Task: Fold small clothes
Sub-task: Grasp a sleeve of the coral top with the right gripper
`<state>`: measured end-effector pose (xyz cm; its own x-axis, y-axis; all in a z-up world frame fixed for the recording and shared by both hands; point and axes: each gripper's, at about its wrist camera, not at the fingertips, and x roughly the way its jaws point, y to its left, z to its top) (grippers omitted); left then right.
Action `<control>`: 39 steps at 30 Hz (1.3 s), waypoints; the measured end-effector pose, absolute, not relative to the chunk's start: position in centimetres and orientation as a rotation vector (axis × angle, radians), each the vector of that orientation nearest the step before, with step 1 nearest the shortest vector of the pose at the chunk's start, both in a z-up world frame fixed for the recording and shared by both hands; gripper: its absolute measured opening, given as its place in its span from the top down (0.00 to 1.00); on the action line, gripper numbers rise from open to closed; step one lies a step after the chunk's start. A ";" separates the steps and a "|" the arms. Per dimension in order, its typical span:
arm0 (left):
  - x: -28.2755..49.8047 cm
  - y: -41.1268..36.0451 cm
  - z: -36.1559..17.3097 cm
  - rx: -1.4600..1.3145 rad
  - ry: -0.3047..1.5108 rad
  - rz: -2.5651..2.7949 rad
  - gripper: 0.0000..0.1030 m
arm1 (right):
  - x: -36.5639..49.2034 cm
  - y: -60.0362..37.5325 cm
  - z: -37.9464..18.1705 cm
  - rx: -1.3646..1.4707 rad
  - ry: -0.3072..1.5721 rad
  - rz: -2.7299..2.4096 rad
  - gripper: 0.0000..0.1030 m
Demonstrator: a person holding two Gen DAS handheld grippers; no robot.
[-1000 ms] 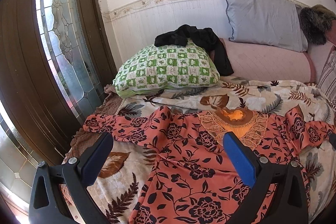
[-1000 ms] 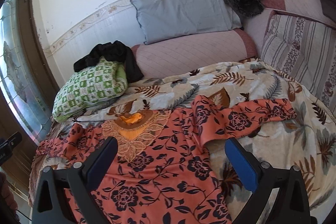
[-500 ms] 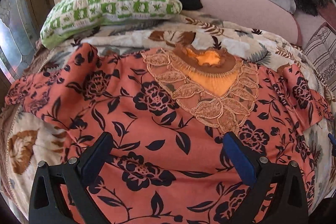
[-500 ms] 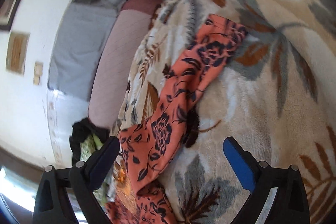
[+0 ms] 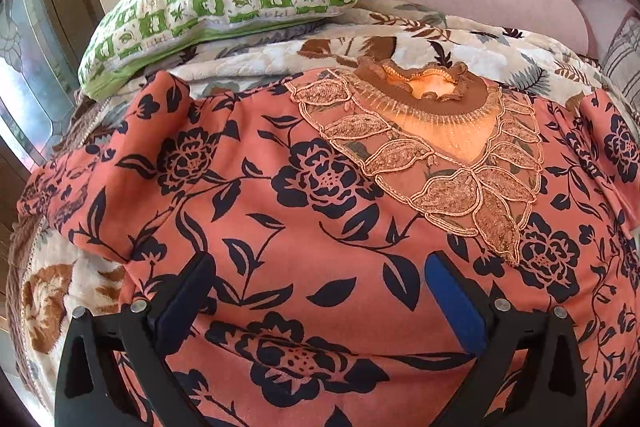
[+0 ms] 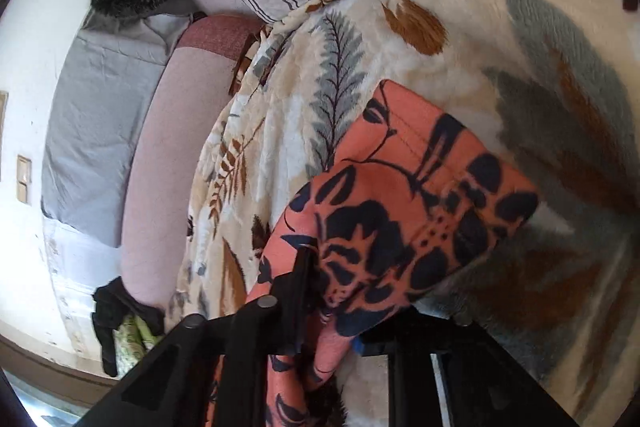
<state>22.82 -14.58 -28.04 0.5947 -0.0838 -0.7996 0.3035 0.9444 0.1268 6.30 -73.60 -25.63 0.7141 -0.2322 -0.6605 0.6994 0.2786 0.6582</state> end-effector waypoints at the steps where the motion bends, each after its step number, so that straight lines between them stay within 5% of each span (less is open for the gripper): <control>1: 22.7 -14.7 -27.8 0.275 0.892 -0.228 0.00 | 6.3 -73.1 -24.7 1.079 0.470 -0.657 0.90; 8: 21.9 -12.8 -24.5 0.282 0.778 -0.178 0.00 | 9.3 -61.6 -14.3 0.660 0.348 -0.431 0.91; 15: 21.9 -8.7 -21.5 0.215 0.719 -0.129 0.00 | 15.1 -45.8 -10.7 0.468 0.405 -0.137 0.91; 27: 22.8 1.6 -19.9 0.060 0.696 -0.024 0.00 | 23.5 -25.1 -18.0 0.366 0.660 0.105 0.91; 35: 23.5 6.9 -19.4 -0.091 0.697 0.042 0.00 | 26.3 -19.8 -25.2 0.348 0.916 0.097 0.87; 37: 23.6 7.5 -19.4 -0.105 0.697 0.058 0.00 | 26.0 -19.3 -25.4 0.351 0.905 0.116 0.82; 38: 23.7 7.8 -19.3 -0.109 0.699 0.064 0.00 | 25.8 -19.2 -25.2 0.358 0.898 0.132 0.69; 39: 23.7 7.9 -19.3 -0.114 0.701 0.068 0.00 | 25.6 -19.1 -25.0 0.367 0.889 0.146 0.37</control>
